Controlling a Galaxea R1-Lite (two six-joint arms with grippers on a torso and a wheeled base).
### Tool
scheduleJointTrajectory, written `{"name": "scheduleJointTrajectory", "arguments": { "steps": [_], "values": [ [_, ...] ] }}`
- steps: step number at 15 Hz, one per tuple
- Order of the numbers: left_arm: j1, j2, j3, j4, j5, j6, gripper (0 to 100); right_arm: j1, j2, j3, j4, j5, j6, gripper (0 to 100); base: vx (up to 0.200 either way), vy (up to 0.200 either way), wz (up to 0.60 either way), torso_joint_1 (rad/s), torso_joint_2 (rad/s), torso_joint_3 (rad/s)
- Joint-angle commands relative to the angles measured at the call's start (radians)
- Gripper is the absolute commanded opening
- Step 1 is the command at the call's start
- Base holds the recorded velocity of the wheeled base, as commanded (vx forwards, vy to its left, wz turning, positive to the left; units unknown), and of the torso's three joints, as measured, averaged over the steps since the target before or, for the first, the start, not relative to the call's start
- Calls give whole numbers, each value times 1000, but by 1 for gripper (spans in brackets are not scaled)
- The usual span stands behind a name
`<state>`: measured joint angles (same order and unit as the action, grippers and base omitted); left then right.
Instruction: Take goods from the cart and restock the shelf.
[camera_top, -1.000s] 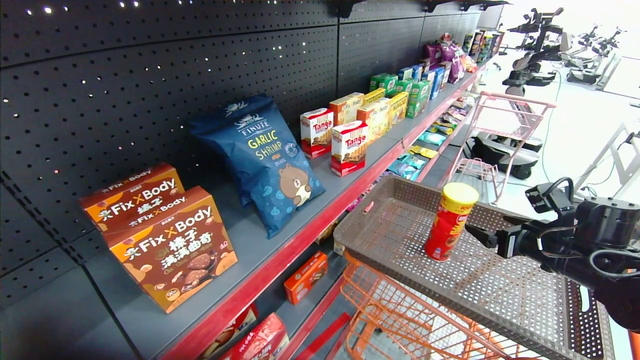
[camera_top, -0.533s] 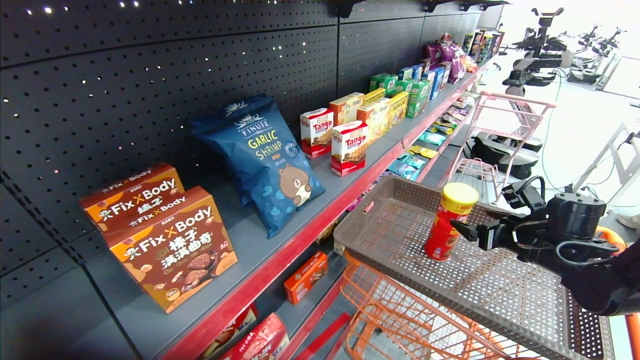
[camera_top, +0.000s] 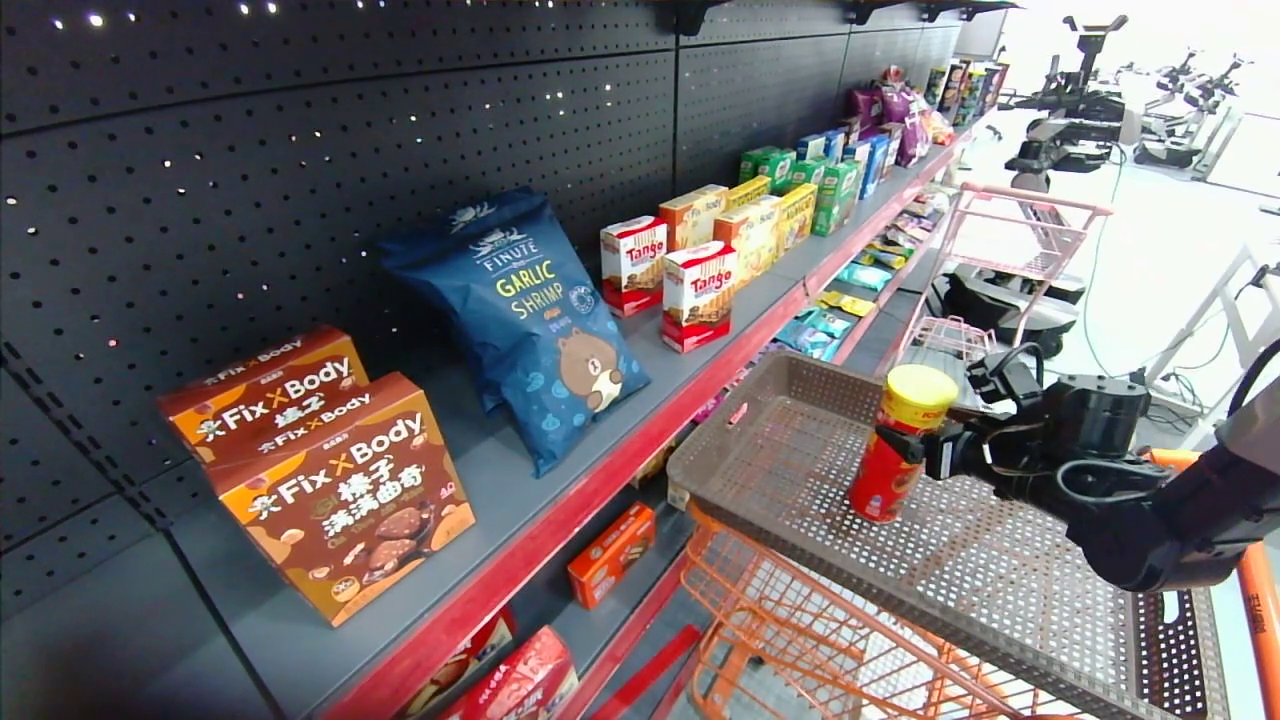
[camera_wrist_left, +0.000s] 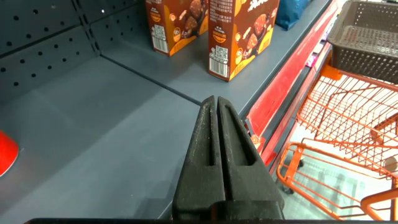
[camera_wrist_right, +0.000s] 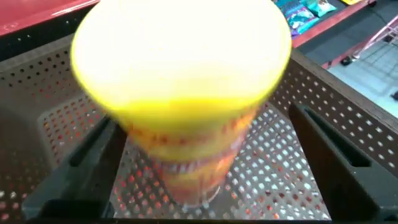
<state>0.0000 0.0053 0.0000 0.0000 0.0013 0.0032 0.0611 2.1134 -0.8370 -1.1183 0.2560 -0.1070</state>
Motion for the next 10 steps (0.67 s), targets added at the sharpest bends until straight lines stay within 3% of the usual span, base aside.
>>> {"name": "scheduleJointTrajectory", "arguments": {
  "steps": [1,10],
  "values": [
    [0,1,0,0,0,0,0,6,56,-56,6,0,-2,100,0,0,0,0,0,0],
    [0,1,0,0,0,0,0,22,125,-132,6,-1,-2,100,0,0,0,0,0,0]
  ]
}}
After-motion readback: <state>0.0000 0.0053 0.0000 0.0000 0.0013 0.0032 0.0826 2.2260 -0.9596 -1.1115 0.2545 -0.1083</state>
